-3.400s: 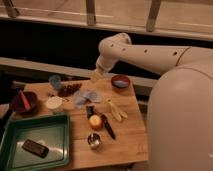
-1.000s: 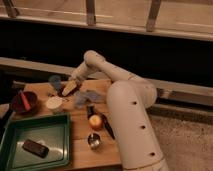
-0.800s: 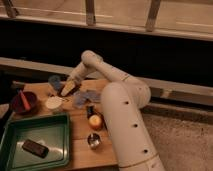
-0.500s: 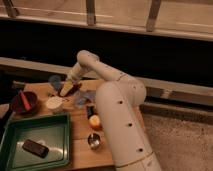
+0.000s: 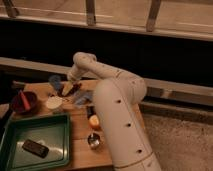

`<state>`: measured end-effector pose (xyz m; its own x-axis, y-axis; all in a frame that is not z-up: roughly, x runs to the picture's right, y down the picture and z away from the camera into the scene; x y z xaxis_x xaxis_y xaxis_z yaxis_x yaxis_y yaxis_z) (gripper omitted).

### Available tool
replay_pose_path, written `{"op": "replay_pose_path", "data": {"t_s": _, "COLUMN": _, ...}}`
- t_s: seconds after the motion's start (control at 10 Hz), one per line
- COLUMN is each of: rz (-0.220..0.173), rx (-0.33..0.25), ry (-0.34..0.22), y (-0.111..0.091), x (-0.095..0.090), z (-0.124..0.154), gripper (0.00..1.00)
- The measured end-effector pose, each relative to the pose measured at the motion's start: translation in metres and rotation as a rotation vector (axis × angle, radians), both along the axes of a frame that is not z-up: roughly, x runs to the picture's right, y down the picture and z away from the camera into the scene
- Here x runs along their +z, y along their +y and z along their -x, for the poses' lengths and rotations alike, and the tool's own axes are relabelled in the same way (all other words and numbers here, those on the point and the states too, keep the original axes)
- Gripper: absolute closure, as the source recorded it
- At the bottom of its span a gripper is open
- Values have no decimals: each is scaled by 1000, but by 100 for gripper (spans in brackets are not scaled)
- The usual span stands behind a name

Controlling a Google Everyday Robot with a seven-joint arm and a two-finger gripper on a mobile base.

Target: Place grapes in paper cup

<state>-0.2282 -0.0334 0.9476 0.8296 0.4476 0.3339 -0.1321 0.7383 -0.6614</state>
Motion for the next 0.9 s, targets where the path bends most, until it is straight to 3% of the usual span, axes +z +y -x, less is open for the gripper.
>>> {"op": "replay_pose_path", "data": {"t_s": 0.3, "rz": -17, "rx": -59, "ry": 71, "y": -10, "x": 24, "z": -10, "gripper": 20}}
{"op": "replay_pose_path", "data": {"t_s": 0.5, "rz": -11, "rx": -90, "ry": 84, "y": -11, "x": 39, "z": -14, "gripper": 20}}
{"op": "replay_pose_path", "data": {"t_s": 0.7, "rz": 6, "rx": -93, "ry": 81, "y": -1, "x": 46, "z": -13, "gripper": 20}}
{"op": "replay_pose_path", "data": {"t_s": 0.9, "rz": 48, "rx": -83, "ry": 57, "y": 28, "x": 51, "z": -3, "gripper": 20}}
